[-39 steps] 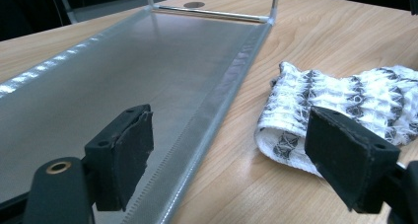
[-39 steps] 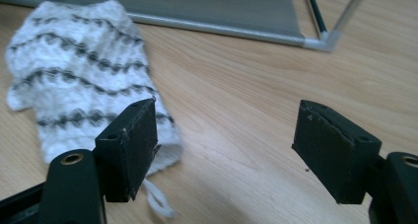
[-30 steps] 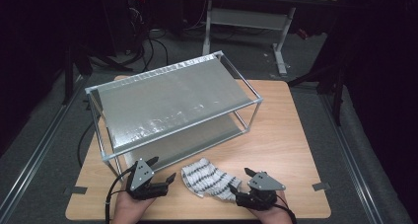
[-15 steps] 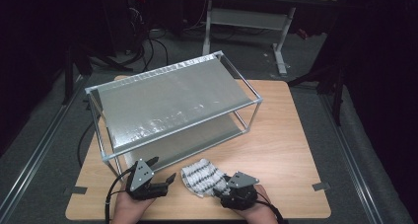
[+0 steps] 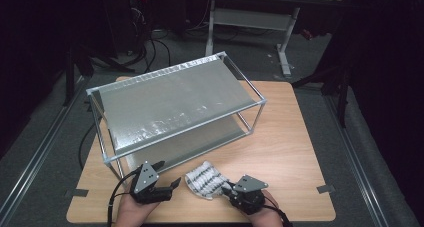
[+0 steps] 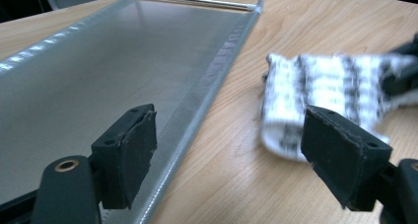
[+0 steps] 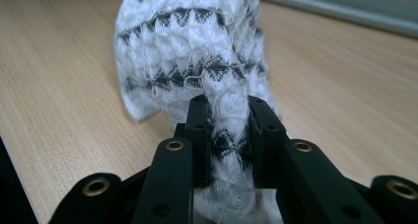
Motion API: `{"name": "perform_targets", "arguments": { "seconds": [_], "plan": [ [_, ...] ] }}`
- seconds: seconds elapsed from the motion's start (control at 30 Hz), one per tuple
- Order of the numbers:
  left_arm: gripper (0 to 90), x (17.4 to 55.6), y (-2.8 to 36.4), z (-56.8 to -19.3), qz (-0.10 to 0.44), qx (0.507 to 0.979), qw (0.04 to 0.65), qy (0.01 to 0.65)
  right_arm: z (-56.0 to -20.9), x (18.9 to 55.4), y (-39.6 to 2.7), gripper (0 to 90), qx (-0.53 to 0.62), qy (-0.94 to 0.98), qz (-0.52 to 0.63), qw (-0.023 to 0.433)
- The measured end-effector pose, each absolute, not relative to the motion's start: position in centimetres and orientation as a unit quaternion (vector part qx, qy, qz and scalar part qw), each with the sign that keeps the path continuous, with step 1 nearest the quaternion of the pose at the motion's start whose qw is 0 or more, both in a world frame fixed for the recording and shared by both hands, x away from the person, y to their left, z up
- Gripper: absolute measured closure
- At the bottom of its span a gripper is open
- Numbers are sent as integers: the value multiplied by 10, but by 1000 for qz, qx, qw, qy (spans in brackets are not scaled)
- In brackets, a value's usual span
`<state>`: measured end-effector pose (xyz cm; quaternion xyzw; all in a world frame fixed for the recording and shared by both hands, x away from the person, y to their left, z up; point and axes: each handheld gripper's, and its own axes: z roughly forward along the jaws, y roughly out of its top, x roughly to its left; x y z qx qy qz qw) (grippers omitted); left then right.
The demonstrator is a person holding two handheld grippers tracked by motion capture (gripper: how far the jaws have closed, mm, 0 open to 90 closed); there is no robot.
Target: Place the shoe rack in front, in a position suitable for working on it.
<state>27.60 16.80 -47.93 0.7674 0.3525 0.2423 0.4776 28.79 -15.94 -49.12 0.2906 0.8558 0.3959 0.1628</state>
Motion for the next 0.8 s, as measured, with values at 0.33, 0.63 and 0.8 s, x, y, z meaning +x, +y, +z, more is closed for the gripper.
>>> {"name": "perform_targets", "arguments": {
  "seconds": [0.33, 0.63, 0.8],
  "plan": [
    [241, 275, 166, -478, 237, 768, 484, 346, -466, 277, -242, 745, 387, 789, 408, 249],
    [254, 274, 164, -478, 242, 767, 490, 337, -472, 265, -318, 739, 486, 733, 357, 314],
    [261, 274, 161, -478, 238, 770, 489, 332, -487, 271, -335, 703, 526, 729, 330, 289]
  ]
}}
